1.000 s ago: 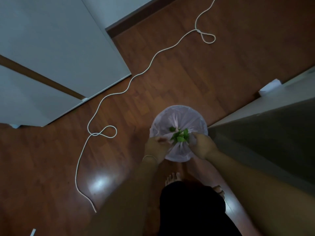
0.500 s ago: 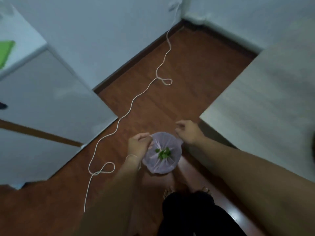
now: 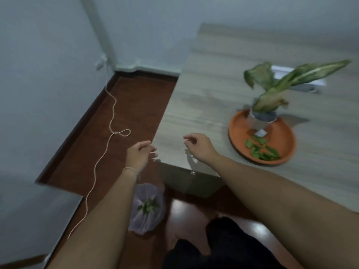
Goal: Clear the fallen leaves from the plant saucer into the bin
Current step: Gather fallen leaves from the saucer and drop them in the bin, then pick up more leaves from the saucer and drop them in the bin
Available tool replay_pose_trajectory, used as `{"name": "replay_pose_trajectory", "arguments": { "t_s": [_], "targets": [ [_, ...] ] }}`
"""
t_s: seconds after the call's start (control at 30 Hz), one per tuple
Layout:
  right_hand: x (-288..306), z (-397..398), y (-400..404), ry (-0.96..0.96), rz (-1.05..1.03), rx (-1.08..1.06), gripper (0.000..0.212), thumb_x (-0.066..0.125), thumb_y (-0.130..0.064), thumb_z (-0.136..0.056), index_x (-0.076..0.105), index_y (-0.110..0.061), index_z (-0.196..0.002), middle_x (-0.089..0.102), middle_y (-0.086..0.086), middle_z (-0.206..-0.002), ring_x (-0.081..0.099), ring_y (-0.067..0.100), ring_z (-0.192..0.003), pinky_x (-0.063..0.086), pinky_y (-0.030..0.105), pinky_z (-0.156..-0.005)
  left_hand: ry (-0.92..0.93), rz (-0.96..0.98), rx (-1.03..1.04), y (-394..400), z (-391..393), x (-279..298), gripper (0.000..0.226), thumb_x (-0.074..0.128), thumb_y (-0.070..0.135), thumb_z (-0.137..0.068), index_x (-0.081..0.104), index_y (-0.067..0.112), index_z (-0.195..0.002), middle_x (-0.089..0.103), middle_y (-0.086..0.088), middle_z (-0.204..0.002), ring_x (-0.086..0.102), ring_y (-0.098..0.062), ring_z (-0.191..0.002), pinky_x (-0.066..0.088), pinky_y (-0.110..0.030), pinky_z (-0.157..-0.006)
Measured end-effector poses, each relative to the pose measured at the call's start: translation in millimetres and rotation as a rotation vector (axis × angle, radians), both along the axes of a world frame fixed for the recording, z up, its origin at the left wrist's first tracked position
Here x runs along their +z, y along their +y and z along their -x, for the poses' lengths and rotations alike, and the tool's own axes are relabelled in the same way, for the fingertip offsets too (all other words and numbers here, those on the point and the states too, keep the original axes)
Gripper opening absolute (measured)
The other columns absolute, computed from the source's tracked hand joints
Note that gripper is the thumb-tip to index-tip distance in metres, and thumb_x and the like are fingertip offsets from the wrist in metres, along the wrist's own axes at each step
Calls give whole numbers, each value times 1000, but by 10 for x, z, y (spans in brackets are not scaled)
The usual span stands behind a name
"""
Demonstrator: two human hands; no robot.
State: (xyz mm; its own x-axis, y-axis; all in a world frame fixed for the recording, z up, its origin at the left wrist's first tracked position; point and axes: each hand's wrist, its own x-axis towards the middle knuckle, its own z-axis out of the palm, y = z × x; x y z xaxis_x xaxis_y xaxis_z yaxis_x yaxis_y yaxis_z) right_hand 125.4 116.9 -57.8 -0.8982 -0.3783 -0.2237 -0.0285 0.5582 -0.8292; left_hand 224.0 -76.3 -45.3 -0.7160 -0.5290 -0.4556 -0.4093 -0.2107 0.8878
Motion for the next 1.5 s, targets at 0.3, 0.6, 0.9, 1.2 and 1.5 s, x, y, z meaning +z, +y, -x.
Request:
{"name": "replay_pose_trajectory", "arguments": {
  "t_s": [0.3,0.6,0.9,1.2,1.5],
  "targets": [
    [-5,626,2300,56,-296,-214,24,74,-31,-79,74,-15,-98,73,-2,-87,67,15,-83,55,36,-79,-22,223,-558,1462,1093,88,29,66,9,-85,60,14,-113,69,-5,-82,69,-2,-61,54,-24,-59],
    [-56,1060,3026,35,-698,179,33,71,-43,-80,52,-17,-74,54,4,-77,52,21,-73,34,28,-64,-93,660,-1092,2629,1943,68,52,77,24,-73,61,14,-121,65,-6,-104,64,-26,-98,52,-38,-91],
    [-328,987,2856,74,-793,201,55,70,-48,-80,59,-12,-121,52,12,-118,55,31,-105,48,38,-88,-209,888,-1415,2905,2042,-126,49,76,38,-73,64,16,-115,62,-12,-117,56,-30,-110,48,-38,-94],
    [-351,1039,2950,96,-704,258,34,59,-19,-90,63,-13,-123,56,13,-122,57,32,-109,47,36,-90,-235,1025,-1372,3095,1910,-395,56,71,42,-76,59,17,-125,48,-16,-126,52,-38,-110,43,-39,-101],
    [-400,1163,3074,52,-641,213,30,60,-17,-86,73,-15,-113,63,9,-115,61,30,-103,51,36,-87,-163,1000,-1277,3148,1951,-472,25,61,19,-79,75,18,-99,68,-10,-110,64,-31,-99,53,-34,-88]
  ]
}}
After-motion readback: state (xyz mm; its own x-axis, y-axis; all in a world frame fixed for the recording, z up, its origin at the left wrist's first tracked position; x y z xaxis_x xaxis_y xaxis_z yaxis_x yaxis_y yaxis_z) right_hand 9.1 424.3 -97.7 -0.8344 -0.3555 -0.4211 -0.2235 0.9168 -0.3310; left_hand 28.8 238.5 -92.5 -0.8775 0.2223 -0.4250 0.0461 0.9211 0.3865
